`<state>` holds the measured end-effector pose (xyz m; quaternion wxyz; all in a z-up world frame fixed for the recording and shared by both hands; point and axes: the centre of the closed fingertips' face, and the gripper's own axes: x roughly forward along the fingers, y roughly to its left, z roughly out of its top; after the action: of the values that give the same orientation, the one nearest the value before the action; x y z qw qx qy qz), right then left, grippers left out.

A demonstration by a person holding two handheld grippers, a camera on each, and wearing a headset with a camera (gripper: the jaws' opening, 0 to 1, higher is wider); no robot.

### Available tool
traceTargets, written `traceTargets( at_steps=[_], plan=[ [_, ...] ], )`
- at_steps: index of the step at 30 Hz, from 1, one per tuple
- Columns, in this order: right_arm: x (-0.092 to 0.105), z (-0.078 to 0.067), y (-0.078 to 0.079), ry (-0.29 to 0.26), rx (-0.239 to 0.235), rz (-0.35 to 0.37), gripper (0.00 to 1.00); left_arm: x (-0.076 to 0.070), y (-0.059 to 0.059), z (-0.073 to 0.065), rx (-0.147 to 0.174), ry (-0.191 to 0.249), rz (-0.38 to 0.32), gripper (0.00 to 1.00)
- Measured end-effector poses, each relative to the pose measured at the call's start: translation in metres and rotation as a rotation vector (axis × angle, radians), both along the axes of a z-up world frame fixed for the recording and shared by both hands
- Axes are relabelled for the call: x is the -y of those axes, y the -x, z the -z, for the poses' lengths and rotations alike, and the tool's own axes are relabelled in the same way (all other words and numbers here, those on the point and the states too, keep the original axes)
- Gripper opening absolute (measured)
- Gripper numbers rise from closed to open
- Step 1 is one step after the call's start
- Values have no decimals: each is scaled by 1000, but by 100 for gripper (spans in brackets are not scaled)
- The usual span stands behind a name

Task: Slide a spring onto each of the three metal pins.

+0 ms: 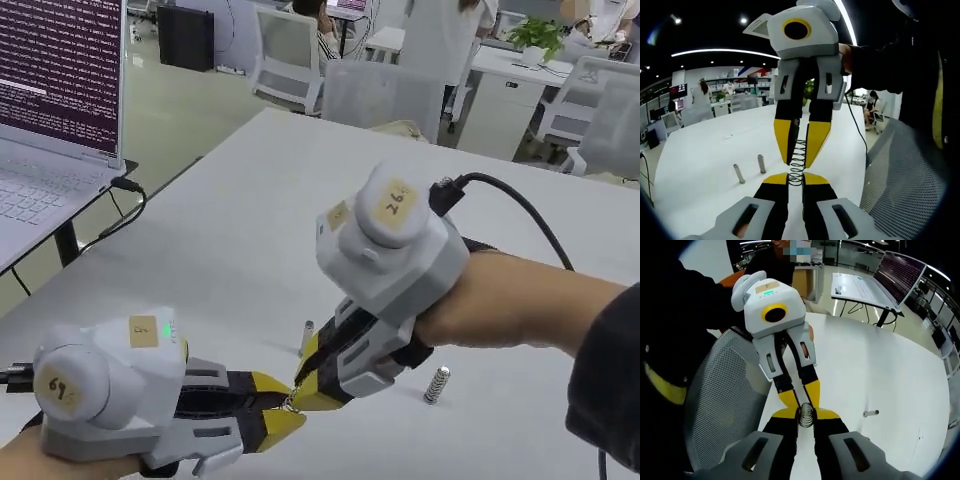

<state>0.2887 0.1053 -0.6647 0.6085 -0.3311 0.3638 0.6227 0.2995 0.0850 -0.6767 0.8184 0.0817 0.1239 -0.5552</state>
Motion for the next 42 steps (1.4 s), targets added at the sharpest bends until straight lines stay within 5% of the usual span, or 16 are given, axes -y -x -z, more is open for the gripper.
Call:
traceTargets(
  at_steps=[16,42],
  plan=[
    [-1,1,-1,7,-7,-9,8,1,-1,-4,-8,38,-6,2],
    [0,3,-3,132,-1,-50,8,5,-4,-5,19,29,-2,3]
  ],
)
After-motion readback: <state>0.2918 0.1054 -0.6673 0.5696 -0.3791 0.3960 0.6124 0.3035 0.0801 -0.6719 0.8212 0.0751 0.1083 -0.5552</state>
